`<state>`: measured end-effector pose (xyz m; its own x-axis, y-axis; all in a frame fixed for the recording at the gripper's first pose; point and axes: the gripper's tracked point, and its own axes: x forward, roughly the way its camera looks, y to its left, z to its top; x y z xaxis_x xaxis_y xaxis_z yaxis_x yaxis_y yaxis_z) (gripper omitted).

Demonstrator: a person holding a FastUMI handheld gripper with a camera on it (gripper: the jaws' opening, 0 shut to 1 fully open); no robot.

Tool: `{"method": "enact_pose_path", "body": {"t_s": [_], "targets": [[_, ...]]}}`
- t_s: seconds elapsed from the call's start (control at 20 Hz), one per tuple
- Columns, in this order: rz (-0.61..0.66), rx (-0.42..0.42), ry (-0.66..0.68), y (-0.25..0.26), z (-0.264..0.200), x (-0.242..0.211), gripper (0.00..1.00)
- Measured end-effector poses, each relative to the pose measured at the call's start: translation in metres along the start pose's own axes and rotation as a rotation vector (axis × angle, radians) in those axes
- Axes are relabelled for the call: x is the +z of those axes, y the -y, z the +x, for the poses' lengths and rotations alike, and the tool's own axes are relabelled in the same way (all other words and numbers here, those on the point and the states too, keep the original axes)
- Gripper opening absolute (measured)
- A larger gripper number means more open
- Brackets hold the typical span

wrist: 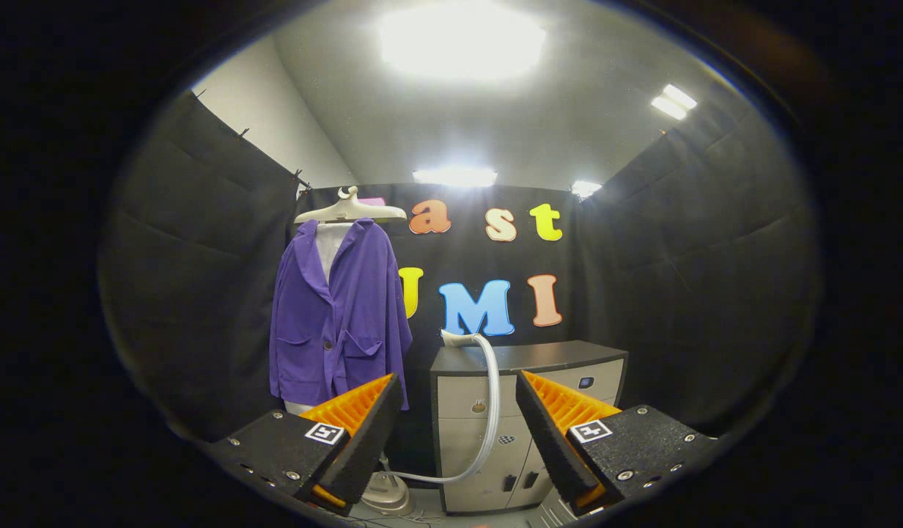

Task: Iron the clothes twice with a garment steamer, once on the left side and once on the right side.

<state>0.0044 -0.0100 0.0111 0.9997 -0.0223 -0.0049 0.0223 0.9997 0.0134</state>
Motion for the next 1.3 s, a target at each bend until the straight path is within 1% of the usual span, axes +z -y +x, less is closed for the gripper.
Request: {"method": "enact_pose_path", "body": {"t_s": [0.45, 0.6, 0.7, 0.85, 0.95, 1.1, 1.3], "targets": [[-0.002, -0.005, -0.001, 0.000, 0.005, 0.008, 0.95], [-0.009, -0.003, -0.001, 0.004, 0.016, 0.020, 0.95], [-0.024, 0.017, -0.010, 0.005, 0.032, 0.029, 0.95], [-0.061, 0.040, -0.011, 0.012, 0.066, 0.046, 0.95], [-0.084, 0.052, 0.000, 0.019, 0.097, 0.057, 0.95], [-0.077, 0.084, 0.001, 0.025, 0.152, 0.068, 0.95], [-0.076, 0.149, -0.056, 0.037, 0.238, 0.076, 0.95]]}}
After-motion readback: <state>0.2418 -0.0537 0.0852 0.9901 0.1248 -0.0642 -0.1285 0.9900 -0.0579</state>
